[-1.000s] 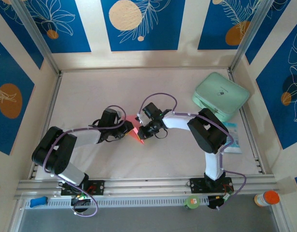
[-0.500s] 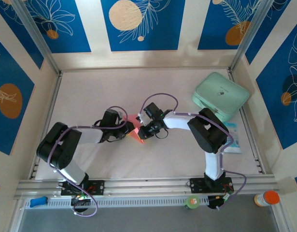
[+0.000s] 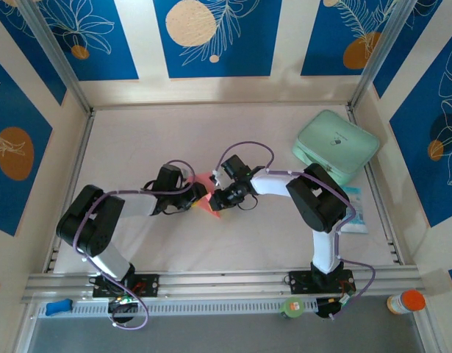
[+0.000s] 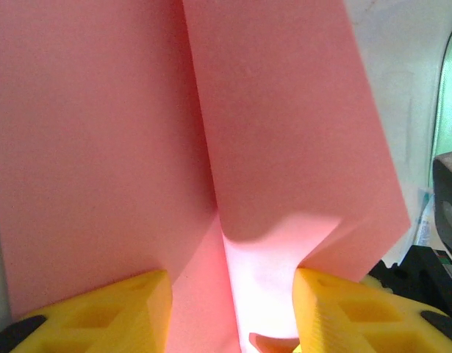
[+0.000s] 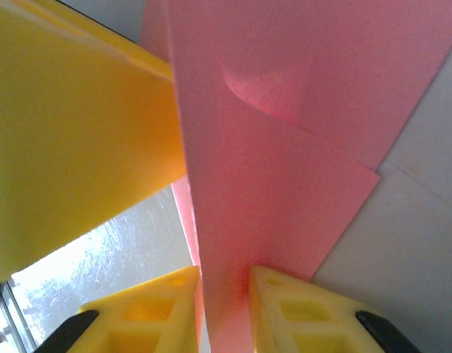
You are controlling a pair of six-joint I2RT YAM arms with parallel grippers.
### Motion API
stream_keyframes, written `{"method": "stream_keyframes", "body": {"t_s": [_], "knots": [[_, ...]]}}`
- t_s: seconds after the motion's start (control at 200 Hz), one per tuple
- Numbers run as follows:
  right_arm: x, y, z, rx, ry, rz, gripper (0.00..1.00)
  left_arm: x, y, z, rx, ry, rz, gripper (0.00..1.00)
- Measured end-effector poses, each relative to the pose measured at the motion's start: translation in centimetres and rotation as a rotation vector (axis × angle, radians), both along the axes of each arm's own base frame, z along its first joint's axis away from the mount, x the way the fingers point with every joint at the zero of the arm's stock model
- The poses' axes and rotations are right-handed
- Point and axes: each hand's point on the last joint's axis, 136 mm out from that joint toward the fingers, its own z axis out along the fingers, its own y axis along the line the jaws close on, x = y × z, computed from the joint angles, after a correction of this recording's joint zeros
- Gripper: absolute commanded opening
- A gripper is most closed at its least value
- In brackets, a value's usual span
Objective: Fold a paper plane with a square sheet of paper (pick it up from the middle)
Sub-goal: Fourth fold the wing at the center of the table.
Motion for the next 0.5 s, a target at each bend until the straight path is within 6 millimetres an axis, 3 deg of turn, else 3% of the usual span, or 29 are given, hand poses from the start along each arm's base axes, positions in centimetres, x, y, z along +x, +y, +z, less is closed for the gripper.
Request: {"method": "stream_keyframes", "body": {"t_s": [0.5], "knots": [[0.47,-0.45,0.02,0.002,0.047,-0.063,0.12,-0.02,0.03,-0.28,0.052,0.047,-0.028,0.50]]}}
